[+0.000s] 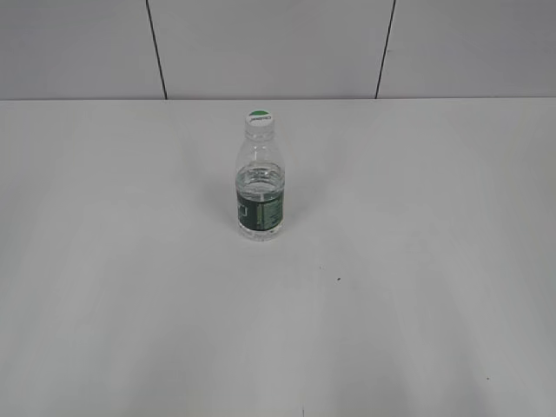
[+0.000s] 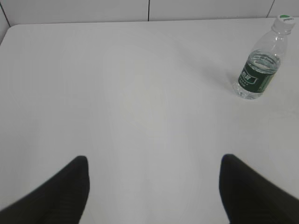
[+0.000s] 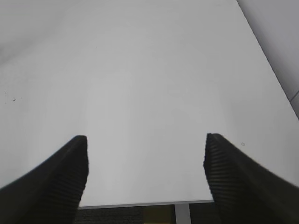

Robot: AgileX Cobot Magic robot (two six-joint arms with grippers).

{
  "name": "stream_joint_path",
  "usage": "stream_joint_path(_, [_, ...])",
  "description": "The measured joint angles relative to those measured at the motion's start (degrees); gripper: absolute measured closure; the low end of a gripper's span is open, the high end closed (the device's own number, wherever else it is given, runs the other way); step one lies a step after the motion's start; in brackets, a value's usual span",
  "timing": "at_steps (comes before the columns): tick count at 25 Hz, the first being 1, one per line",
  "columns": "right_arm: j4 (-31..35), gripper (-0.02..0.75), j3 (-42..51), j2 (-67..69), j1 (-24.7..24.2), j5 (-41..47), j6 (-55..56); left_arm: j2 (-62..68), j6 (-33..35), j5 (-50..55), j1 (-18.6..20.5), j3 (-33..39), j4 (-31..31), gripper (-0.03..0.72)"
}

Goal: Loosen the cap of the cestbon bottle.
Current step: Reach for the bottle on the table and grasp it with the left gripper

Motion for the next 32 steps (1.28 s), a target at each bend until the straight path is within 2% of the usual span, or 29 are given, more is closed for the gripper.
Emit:
stream_joint_path(14, [0.0, 0.150, 0.0, 0.0, 0.0, 0.0, 0.0, 0.0, 0.0, -0.2, 0.0, 0.0, 0.0, 0.182])
stream_joint_path(22, [0.0, 0.150, 0.0, 0.0, 0.0, 0.0, 0.0, 0.0, 0.0, -0.8, 0.0, -0.1, -2.1, 0.182])
stream_joint_path(32, [0.0, 0.150, 0.0, 0.0, 0.0, 0.0, 0.0, 5.4, 0.1, -14.8, 0.0, -4.8, -2.7, 0.182])
